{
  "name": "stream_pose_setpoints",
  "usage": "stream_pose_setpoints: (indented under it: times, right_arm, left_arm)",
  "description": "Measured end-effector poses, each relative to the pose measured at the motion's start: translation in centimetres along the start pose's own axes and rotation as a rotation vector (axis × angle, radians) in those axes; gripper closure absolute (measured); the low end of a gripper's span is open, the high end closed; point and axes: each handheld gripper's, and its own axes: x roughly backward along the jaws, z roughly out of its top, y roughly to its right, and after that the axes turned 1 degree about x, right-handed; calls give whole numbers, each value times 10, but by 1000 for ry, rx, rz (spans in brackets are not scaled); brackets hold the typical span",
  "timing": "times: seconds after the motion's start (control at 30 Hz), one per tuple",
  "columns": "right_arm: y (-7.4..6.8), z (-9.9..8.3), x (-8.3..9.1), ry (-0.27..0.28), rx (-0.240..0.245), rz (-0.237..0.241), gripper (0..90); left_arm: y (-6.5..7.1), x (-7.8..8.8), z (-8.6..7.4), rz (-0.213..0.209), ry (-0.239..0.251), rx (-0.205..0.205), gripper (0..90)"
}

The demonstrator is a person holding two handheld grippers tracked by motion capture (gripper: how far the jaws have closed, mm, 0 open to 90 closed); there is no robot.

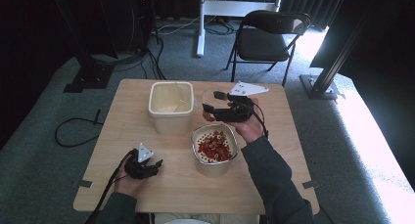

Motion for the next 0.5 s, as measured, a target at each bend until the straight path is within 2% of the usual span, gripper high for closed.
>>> stream_pose_setpoints:
  times: [0.5]
  right_arm:
    - [11,4,-11,14,-48,32,333]
  left_arm:
    - [1,0,0,0,1,-2,421]
